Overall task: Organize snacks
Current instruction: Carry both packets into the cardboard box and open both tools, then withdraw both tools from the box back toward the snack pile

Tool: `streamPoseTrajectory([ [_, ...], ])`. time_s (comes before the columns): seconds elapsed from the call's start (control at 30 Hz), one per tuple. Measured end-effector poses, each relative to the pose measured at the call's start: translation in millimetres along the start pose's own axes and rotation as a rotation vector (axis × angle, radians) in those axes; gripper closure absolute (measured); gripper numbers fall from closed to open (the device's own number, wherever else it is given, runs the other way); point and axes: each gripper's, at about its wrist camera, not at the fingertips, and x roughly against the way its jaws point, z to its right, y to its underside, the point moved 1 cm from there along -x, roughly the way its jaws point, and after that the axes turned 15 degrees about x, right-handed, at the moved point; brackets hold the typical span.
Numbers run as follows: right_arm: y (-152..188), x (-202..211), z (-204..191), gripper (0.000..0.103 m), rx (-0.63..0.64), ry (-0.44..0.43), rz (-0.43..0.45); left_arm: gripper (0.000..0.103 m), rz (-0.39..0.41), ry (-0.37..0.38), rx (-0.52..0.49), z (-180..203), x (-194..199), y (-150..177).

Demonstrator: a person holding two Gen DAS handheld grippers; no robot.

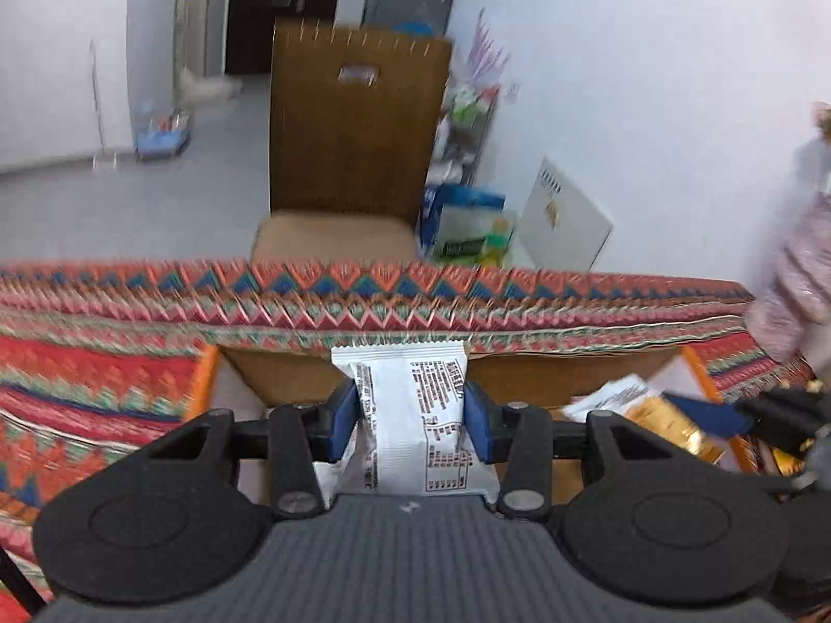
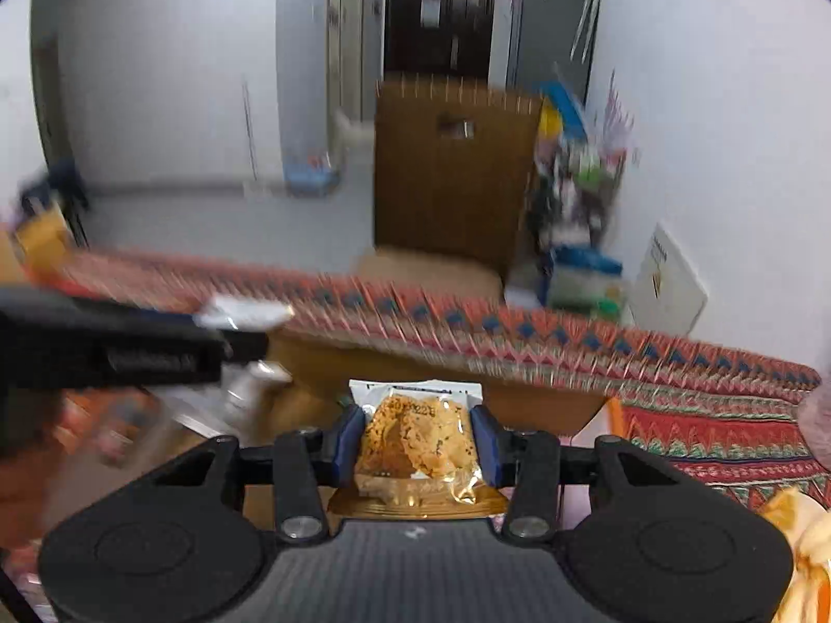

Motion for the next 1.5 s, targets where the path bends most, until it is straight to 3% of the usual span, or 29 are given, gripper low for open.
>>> streamPoseTrajectory([
  [0.1, 3, -45, 1, 0.059, -0.026, 0.004, -0.077, 0.058, -0.082, -0.024, 0.015, -1, -32, 0],
  [0.17, 3, -60, -1, 0.057, -0.035, -0.012, -0.105, 0.053, -0.081, -0.047, 0.017, -3, -41, 2],
  [0.27, 5, -75, 1, 0.051, -0.066, -0.051, -0.135, 0.044, -0.079, -0.021, 0.03, -8, -38, 1],
  [0.33, 8, -71, 3, 0.044, -0.088, -0.051, -0.117, 0.04, -0.067, -0.017, 0.009, -8, -28, 2],
  [0.53, 9, -34, 15, 0.041, -0.103, -0.047, -0.075, 0.029, -0.064, -0.026, -0.05, -8, 23, -2],
  [0.63, 7, 2, 21, 0.032, -0.088, -0.039, -0.059, 0.026, -0.037, -0.024, -0.127, -7, 67, 2],
  [0.8, 8, 83, 26, 0.027, -0.085, -0.024, -0.013, 0.02, 0.042, -0.052, -0.16, -9, 156, 12],
  [1.0, 28, 211, 22, 0.012, -0.056, 0.009, 0.117, 0.006, 0.221, -0.034, -0.178, -22, 297, 51],
  [1.27, 102, 359, -2, 0.003, -0.051, 0.054, 0.257, 0.0, 0.374, 0.022, -0.158, -48, 440, 148],
  [1.5, 204, 453, -50, 0.0, -0.076, 0.049, 0.43, 0.0, 0.456, 0.076, -0.101, -91, 515, 255],
])
